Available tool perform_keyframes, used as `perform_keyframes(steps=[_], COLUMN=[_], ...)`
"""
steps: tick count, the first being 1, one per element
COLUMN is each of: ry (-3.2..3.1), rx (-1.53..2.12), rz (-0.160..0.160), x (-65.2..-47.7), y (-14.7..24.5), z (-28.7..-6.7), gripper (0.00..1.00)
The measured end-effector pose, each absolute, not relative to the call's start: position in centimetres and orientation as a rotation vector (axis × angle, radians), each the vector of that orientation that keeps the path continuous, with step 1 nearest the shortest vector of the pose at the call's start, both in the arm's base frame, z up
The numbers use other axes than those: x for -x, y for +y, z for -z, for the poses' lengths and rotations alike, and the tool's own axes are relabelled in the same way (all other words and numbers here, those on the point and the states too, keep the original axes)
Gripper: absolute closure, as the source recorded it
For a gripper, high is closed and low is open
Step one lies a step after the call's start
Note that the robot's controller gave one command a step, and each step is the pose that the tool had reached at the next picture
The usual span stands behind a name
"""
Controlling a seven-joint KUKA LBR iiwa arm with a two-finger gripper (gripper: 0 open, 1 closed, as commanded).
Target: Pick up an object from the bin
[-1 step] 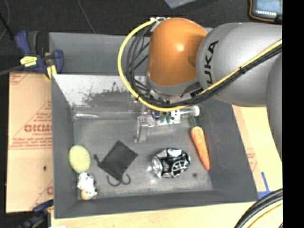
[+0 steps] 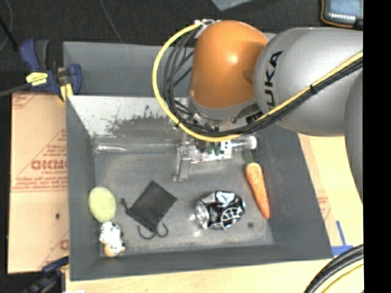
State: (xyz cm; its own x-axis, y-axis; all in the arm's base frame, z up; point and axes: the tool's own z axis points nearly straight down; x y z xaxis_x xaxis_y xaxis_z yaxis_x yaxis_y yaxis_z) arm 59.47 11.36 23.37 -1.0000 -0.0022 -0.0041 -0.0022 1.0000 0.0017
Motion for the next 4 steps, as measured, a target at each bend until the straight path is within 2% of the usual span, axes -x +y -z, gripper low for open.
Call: perform_keyframes(steps=[1,2,3,4], ry=[3.128,3.125,3.081,3.068], rx=[0.259,0.262,0.581,0.642], rz=[-0.001,-0.003,-0.001,-0.003], x=[-56.6,-51.6,-52.1,-51.9], y=[12.2,15.0,15.3,14.6], z=[-18.1,-16.3,-14.2,-10.6], gripper=[0.00,0.00,0.00,0.00])
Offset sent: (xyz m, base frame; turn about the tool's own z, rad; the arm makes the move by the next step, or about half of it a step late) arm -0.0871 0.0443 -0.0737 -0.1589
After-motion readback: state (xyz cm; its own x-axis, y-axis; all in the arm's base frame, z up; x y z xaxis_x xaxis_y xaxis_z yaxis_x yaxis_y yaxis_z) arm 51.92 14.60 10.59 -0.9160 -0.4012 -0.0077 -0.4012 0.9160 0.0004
